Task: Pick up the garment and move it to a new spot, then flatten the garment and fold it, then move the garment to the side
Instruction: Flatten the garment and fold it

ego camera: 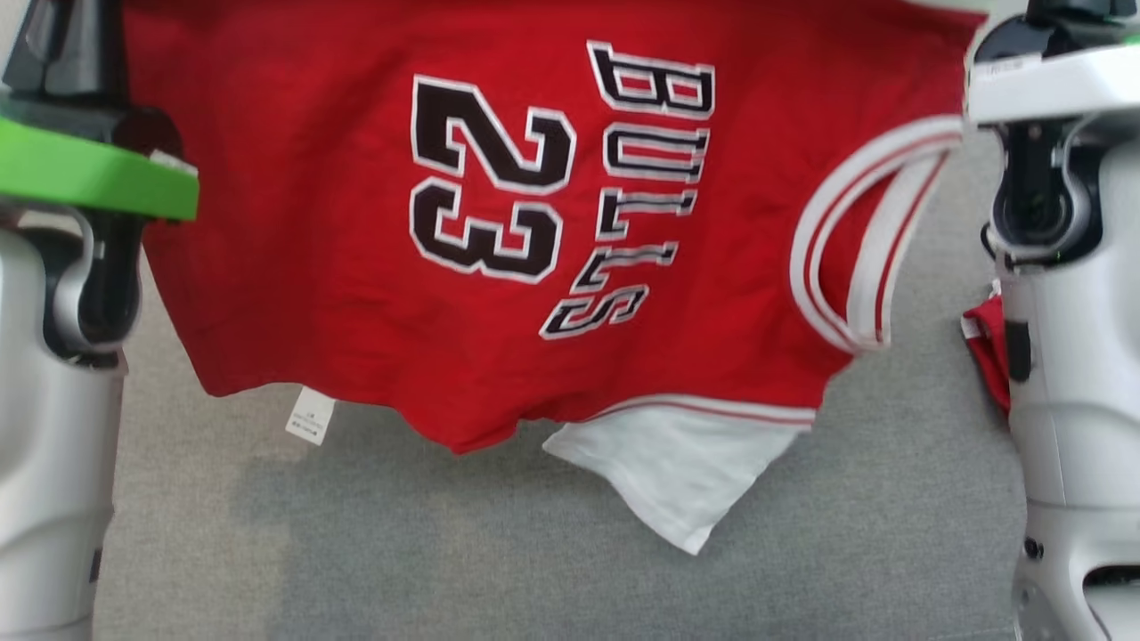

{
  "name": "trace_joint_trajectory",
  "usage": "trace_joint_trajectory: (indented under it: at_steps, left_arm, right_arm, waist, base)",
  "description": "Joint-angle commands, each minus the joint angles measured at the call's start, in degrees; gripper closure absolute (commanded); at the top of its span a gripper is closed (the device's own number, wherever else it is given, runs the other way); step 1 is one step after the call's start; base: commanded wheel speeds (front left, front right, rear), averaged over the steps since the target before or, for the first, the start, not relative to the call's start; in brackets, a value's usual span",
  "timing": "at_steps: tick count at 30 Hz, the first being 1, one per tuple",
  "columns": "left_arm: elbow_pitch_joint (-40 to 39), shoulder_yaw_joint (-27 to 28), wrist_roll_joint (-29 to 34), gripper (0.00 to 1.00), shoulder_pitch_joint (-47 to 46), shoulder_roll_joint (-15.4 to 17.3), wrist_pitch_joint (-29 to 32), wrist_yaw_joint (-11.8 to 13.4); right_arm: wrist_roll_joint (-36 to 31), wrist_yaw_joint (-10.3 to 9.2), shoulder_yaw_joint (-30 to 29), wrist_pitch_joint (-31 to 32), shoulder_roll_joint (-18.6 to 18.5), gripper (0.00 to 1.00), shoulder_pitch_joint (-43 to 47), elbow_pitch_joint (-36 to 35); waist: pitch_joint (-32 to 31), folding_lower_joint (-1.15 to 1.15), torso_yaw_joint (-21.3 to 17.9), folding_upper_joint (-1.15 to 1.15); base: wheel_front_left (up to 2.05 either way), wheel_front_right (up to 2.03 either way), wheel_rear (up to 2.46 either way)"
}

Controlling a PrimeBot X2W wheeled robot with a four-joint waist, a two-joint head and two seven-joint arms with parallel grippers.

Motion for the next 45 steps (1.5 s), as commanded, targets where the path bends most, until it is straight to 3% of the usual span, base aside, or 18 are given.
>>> trace_joint_trajectory:
  at_steps: [1, 9, 13, 17, 22, 33, 39, 45]
  left_arm:
    - [1.8, 0.3, 0.3, 1.00, -2.0, 0.3, -0.6, -0.1]
    - [13.7, -2.9, 4.3, 1.00, -17.0, 0.6, -4.7, -1.5]
    - [18.0, -2.1, 4.9, 1.00, -24.3, 0.4, -7.1, -1.8]
    - [22.1, -1.5, 4.3, 1.00, -25.0, -0.8, -7.8, -2.0]
    - [26.0, 0.7, 3.3, 1.00, -15.6, -3.2, -8.0, -2.1]
    - [29.5, 6.6, 1.9, 1.00, 18.6, -12.3, -8.0, -2.3]
    - [28.0, 8.2, 1.6, 1.00, 29.9, -15.2, -7.8, -2.3]
    - [25.6, 10.0, 1.7, 1.00, 37.6, -16.9, -7.8, -2.3]
  right_arm:
    - [-0.7, -0.12, -1.1, -0.5, 0.2, 1.00, -2.2, 1.5]
    - [-8.8, -0.12, -4.5, -2.0, 0.6, 1.00, -17.8, 11.1]
    - [-12.2, -0.13, -8.8, -2.0, 0.8, 1.00, -23.8, 10.7]
    - [-14.0, -0.18, -10.4, -2.0, 1.4, 1.00, -23.0, 10.0]
    - [-11.6, -0.18, -8.9, -2.1, 2.1, 1.00, -12.4, 9.4]
    - [-1.7, -0.20, -6.7, -2.1, 3.3, 1.00, 24.0, 8.5]
    - [0.9, -0.17, -1.4, -2.1, 3.5, 1.00, 34.3, 8.8]
    - [0.9, -0.17, -1.0, -2.1, 3.5, 1.00, 40.8, 9.4]
  waist:
    - [5.0, 0.00, 0.7, 0.00]
    - [13.5, 0.00, 0.6, 0.00]
    - [15.8, 0.00, 0.5, 0.00]
    - [17.6, 0.00, 0.4, 0.00]
    - [18.2, 0.00, 0.3, 0.00]
    - [14.7, 0.00, -1.2, 0.00]
    - [10.8, 0.00, -2.1, 0.00]
    - [5.2, 0.00, -2.0, 0.00]
  base:
    - [0.00, 0.00, 0.00]
    - [0.00, 0.00, 0.00]
    - [0.00, 0.00, 0.00]
    - [0.00, 0.00, 0.00]
    - [0.00, 0.00, 0.00]
    - [0.00, 0.00, 0.00]
    - [0.00, 0.00, 0.00]
    - [0.00, 0.00, 0.00]
